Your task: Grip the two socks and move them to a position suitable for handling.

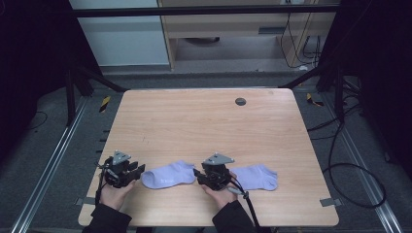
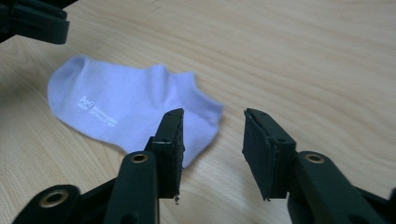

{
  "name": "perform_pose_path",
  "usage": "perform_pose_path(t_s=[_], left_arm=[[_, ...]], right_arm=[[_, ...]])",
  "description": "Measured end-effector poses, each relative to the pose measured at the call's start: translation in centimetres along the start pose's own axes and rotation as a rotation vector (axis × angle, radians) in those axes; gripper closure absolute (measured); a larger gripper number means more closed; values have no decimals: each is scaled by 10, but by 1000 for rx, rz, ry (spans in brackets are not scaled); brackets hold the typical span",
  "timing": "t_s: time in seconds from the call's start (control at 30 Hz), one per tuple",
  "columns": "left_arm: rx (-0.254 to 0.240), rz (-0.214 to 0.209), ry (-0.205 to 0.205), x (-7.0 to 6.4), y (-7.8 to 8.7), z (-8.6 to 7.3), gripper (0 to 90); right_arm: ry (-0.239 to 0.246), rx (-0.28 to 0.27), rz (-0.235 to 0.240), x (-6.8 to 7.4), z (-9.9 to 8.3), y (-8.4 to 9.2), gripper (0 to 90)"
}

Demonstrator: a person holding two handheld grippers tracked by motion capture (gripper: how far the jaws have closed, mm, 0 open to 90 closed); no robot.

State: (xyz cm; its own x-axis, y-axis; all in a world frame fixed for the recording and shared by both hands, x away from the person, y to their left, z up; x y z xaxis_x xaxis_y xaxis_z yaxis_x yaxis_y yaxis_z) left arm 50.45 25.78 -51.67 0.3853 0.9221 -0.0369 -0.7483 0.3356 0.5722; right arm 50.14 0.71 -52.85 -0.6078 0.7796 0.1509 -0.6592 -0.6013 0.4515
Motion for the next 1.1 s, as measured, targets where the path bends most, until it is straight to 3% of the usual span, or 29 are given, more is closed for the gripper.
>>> perform_pose_path(t_s=[0.3, 0.5, 0.6, 0.87, 0.97, 1.1], left_arm=[[-39, -63, -1, -27, -1, 17, 545], [-46, -107, -19, -49, -4, 25, 519], [-42, -125, -23, -62, -10, 28, 511], [-24, -195, -77, -112, -28, 31, 499], [-23, -225, -100, -134, -34, 34, 493], [-19, -265, -125, -162, -41, 36, 482]], right_arm=[[-25, -22, -48, -44, 12, 40, 457], [-16, -21, -96, -79, 8, 77, 433], [-35, -18, -126, -99, 2, 94, 436], [-62, -26, -188, -130, -13, 132, 435], [-49, -20, -220, -139, -20, 141, 433], [-70, -12, -246, -149, -28, 149, 434]])
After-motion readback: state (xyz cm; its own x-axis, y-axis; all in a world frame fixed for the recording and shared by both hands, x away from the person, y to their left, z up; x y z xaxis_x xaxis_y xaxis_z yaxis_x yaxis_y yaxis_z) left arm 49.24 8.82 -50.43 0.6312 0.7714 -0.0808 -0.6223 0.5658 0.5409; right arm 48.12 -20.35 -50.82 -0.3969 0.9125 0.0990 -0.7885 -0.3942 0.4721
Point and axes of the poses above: each handheld gripper's, and its own axes: y roughly backward along the jaws, z roughly out of its top, x roughly to its left, the point moved 8 cm from there along -y, roughly forward along the jaws, and after that the axes turned 7 degrees about -x, right-handed, at the moved point
